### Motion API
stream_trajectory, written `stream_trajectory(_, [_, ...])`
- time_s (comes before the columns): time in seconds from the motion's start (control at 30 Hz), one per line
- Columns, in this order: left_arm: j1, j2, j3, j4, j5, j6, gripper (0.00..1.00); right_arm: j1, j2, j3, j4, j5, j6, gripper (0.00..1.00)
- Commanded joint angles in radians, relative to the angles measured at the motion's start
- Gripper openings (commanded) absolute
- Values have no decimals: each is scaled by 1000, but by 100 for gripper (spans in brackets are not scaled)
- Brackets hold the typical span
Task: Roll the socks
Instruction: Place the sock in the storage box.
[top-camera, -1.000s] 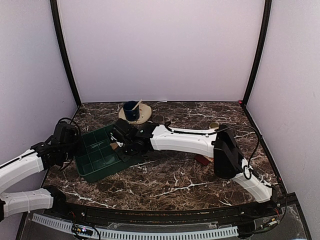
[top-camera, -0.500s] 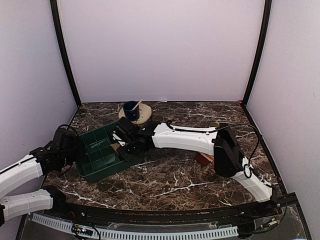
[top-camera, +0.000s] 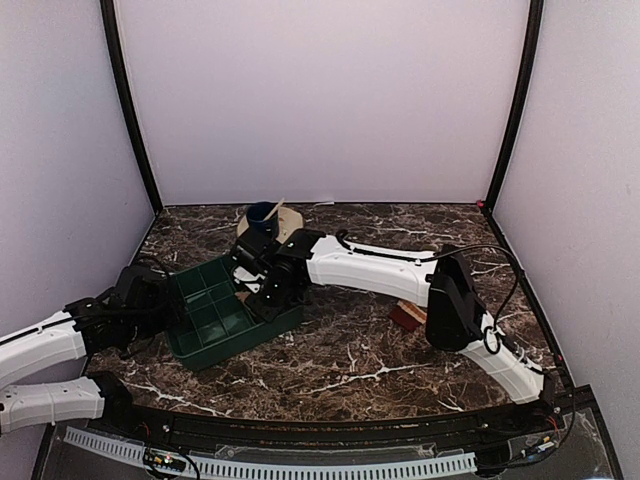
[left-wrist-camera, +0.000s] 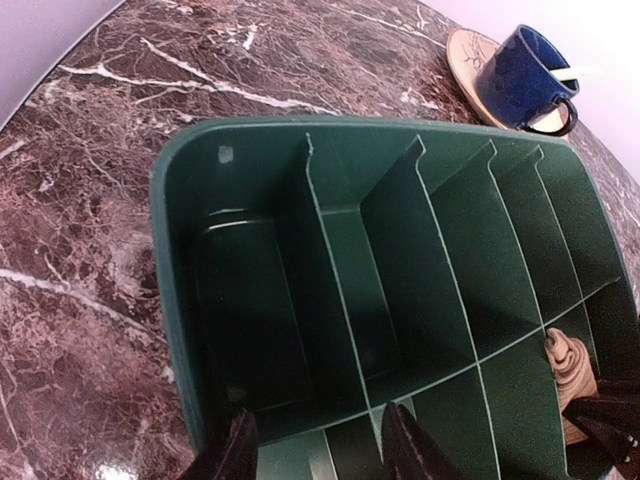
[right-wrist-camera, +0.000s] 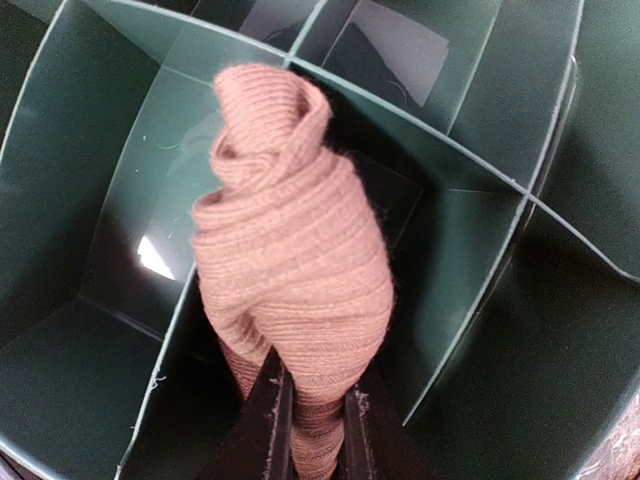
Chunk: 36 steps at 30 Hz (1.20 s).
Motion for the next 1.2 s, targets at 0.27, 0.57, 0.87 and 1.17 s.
stream_trajectory(0.27, [-284, 128, 71, -52, -81, -122, 44, -17, 46, 25, -241, -43, 26, 0])
stream_trajectory(0.57, [-371, 183, 161, -66, -220, -73, 44, -6, 38, -18, -198, -55, 84, 0])
stream_trajectory(0.87, [-371, 189, 140, 105, -289, 100, 44, -2, 49, -23, -168, -72, 176, 5])
stream_trajectory(1.17, [-370, 243, 141, 160, -269, 143, 45, 0, 43, -40, -175, -46, 214, 35])
